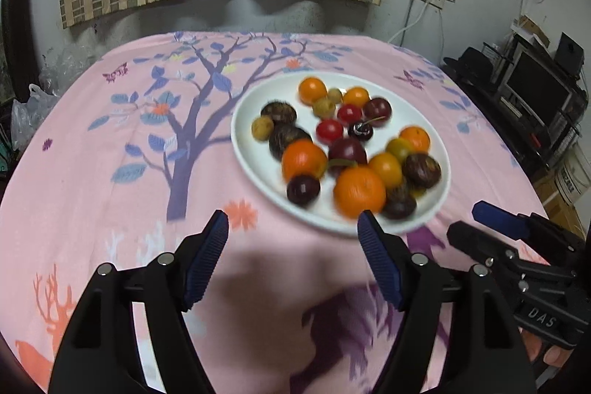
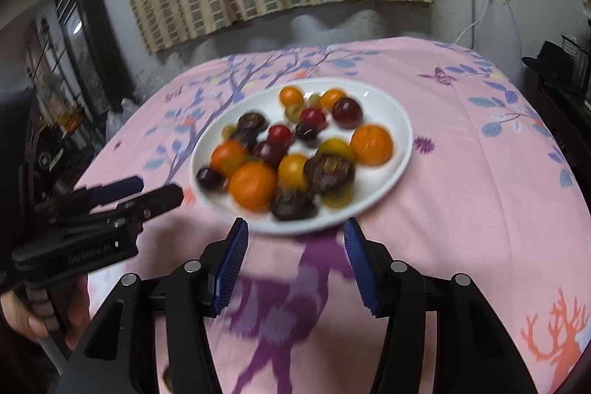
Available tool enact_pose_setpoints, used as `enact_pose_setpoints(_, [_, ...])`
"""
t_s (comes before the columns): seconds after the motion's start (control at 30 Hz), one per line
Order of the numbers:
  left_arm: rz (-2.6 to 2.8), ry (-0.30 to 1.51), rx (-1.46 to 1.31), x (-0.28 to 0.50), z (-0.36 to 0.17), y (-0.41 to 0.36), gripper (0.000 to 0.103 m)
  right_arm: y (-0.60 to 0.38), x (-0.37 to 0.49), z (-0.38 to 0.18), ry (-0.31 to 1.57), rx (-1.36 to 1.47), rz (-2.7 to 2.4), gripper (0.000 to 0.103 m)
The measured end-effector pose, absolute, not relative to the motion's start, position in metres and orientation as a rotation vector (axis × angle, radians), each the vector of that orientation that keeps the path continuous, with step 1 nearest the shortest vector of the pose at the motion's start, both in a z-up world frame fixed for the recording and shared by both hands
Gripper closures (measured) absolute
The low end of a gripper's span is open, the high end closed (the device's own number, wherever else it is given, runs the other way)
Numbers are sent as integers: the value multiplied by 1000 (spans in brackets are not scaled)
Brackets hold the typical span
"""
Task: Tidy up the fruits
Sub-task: 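Move the right gripper to the last dark brown fruit and grasp it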
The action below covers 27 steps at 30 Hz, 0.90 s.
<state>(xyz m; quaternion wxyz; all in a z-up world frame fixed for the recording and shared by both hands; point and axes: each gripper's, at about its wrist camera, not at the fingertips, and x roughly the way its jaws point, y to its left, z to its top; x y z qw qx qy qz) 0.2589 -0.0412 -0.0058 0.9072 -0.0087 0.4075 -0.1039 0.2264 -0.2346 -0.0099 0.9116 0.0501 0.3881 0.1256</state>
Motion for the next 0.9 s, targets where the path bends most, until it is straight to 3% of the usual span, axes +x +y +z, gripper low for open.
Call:
enact_pose_setpoints(0.37, [-243,882,17,176,-29,-16,29,-199,134,-34,880,14,372,48])
enact_pose_setpoints(0.73, [-220,915,42,132,-48,5,28,-164,108,-53,936,-78,428,48])
enact_pose_setpoints(0.9, [-246,922,68,129,-51,3,28,-148,112,-56,930,-145,425,57])
